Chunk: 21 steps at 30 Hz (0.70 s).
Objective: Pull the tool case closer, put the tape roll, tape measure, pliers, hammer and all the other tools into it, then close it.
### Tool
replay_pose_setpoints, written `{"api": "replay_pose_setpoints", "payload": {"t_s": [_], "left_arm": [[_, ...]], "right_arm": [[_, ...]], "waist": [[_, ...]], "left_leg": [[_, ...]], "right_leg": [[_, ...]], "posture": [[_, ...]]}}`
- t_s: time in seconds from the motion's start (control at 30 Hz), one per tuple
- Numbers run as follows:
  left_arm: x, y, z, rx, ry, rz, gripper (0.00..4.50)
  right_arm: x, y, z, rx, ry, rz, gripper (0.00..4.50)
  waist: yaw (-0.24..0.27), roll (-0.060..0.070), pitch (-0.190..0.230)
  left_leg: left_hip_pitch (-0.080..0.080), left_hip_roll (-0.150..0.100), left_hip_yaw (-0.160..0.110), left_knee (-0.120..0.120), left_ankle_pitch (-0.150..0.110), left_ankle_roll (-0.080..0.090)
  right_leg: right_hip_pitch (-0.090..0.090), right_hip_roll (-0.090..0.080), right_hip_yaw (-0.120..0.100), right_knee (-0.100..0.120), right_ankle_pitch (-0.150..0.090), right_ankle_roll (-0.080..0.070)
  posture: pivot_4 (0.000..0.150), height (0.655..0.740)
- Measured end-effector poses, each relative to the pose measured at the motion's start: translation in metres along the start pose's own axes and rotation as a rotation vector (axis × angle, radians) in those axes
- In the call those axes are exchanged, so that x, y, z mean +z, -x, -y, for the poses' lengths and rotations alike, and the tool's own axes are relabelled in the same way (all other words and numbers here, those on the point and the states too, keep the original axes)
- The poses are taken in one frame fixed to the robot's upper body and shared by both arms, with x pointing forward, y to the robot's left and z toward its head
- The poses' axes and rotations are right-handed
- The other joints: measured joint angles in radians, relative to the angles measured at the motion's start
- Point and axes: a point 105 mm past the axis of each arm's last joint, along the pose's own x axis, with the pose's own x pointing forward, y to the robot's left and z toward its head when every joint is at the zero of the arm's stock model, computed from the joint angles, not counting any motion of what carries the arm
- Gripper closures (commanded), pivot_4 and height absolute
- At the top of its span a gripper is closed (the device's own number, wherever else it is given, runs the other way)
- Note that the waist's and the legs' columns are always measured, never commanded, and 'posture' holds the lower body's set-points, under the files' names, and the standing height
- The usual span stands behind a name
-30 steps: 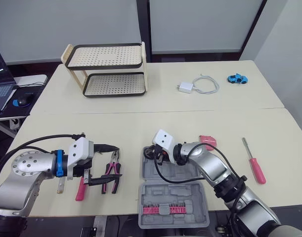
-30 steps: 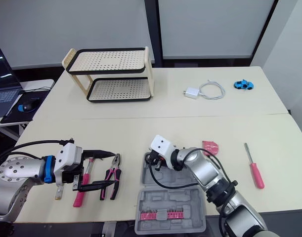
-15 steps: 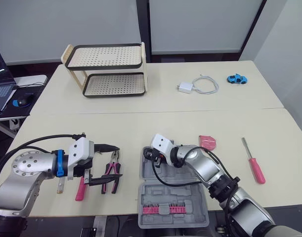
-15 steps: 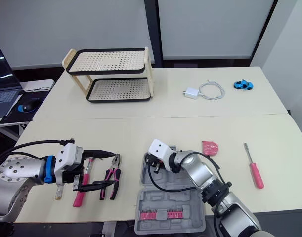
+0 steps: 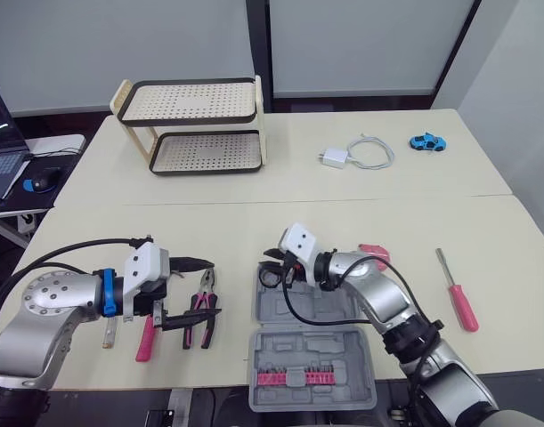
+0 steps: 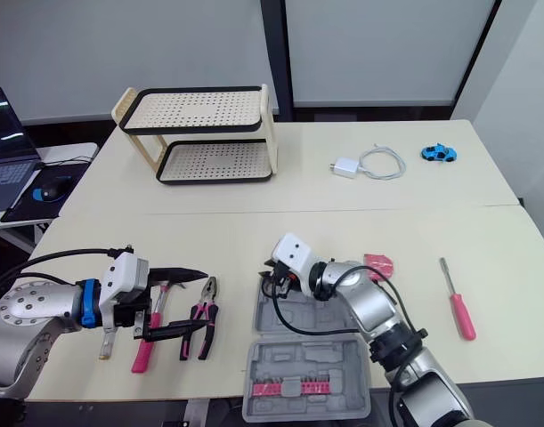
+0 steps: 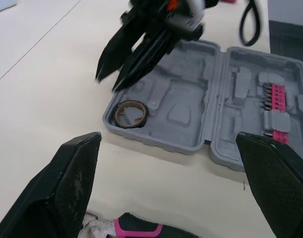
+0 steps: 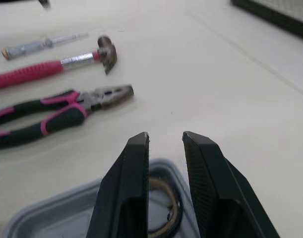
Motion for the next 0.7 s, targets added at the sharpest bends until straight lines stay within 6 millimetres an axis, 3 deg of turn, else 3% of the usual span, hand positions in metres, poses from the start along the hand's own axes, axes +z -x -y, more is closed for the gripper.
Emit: {"api": "replay_pose_setpoints", "payload": {"t_s": [0.13, 0.33, 0.4, 0.43, 0.57, 0.7], "left_arm": [[-0.007, 0.031, -0.032, 0.236, 0.074, 0.008, 0.0], [-0.043, 0.098, -0.062, 0.601, 0.202, -0.023, 0.0], [-0.063, 0.122, -0.064, 0.71, 0.268, -0.047, 0.0], [-0.067, 0.127, -0.064, 0.728, 0.281, -0.052, 0.0], [-0.103, 0.16, -0.053, 0.844, 0.382, -0.135, 0.0], [-0.123, 0.173, -0.04, 0.861, 0.451, -0.184, 0.0]], "right_arm": [[0.01, 0.045, 0.015, -0.097, 0.067, -0.016, 3.32], [-0.012, 0.154, 0.043, -0.3, 0.118, -0.185, 3.32], [-0.023, 0.197, 0.048, -0.372, 0.089, -0.261, 3.32], [-0.025, 0.205, 0.049, -0.386, 0.084, -0.275, 3.32], [-0.045, 0.275, 0.045, -0.488, 0.021, -0.408, 3.32], [-0.062, 0.327, 0.033, -0.539, -0.016, -0.52, 3.32]], "waist": [[0.006, 0.0, 0.0], [0.011, -0.001, 0.0], [0.013, -0.001, 0.0], [0.013, -0.001, 0.0], [0.018, -0.002, -0.001], [0.026, -0.002, -0.001]], "left_leg": [[-0.001, 0.0, 0.0, 0.0, 0.0, 0.001], [-0.001, -0.001, 0.001, -0.001, -0.001, 0.002], [0.0, -0.001, 0.001, -0.001, -0.001, 0.002], [0.0, -0.001, 0.002, -0.001, -0.001, 0.002], [0.003, -0.001, 0.003, -0.001, -0.001, 0.002], [0.01, 0.0, 0.005, -0.002, -0.001, 0.002]], "right_leg": [[0.0, -0.001, 0.0, -0.001, 0.0, 0.0], [0.0, -0.001, 0.0, -0.002, 0.0, 0.0], [0.001, -0.001, 0.0, -0.002, 0.0, 0.0], [0.001, -0.001, 0.0, -0.002, 0.0, 0.0], [0.005, -0.001, 0.0, -0.002, 0.0, 0.0], [0.015, -0.001, 0.0, -0.009, 0.0, 0.0]], "posture": [[0.15, 0.74], [0.15, 0.74], [0.15, 0.74], [0.15, 0.74], [0.15, 0.74], [0.15, 0.74]]}}
